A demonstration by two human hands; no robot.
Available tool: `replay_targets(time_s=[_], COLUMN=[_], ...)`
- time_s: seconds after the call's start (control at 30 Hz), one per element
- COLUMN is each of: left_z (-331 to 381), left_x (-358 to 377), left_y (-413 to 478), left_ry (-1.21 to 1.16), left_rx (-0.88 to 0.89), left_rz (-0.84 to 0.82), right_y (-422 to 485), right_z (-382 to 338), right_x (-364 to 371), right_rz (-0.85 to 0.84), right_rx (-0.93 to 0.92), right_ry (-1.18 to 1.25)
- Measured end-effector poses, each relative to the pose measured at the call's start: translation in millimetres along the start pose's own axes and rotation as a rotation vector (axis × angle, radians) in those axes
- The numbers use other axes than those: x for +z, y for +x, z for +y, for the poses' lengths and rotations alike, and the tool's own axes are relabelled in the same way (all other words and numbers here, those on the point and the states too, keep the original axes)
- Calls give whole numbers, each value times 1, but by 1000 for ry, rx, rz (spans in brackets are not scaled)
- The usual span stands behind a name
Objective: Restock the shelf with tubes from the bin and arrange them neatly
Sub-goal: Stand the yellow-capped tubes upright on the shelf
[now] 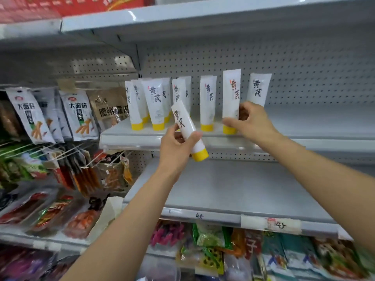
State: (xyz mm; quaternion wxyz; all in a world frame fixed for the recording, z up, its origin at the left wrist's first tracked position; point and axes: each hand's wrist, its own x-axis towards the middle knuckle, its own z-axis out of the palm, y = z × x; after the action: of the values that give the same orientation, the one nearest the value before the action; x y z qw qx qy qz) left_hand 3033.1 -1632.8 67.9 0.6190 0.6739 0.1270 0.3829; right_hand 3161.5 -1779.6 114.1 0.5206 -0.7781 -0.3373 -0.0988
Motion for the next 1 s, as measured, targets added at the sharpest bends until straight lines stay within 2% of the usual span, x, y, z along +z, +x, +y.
replay_targets(time_s=[0.27, 0.53, 0.67, 0.77, 0.83, 0.87, 0.97, 1.0], left_z=[8, 5, 5, 6, 7, 8, 11, 12], left_x=[26, 44, 52, 57, 60, 62, 70, 73], left_y=[21, 26, 24, 23, 22, 22, 22, 22], left_ry=[3, 8, 26, 44, 58, 61, 65, 72], left_rx=[0, -22, -16, -6, -8, -6, 11, 18], left_rz=[24, 50, 44, 34, 33, 37, 22, 5], right_y=[44, 48, 46, 35, 23, 18, 0, -4], right_z=[24, 31, 33, 34, 30, 28, 19, 17], right_x=[1, 4, -2, -9, -14, -18, -28, -30], right_rz=[-39, -27, -67, 62, 129, 76, -334, -426], right_rx=[137, 143, 144, 118, -4, -60, -135, -135], right_ry=[-129, -206, -171, -223, -150, -77, -59, -81])
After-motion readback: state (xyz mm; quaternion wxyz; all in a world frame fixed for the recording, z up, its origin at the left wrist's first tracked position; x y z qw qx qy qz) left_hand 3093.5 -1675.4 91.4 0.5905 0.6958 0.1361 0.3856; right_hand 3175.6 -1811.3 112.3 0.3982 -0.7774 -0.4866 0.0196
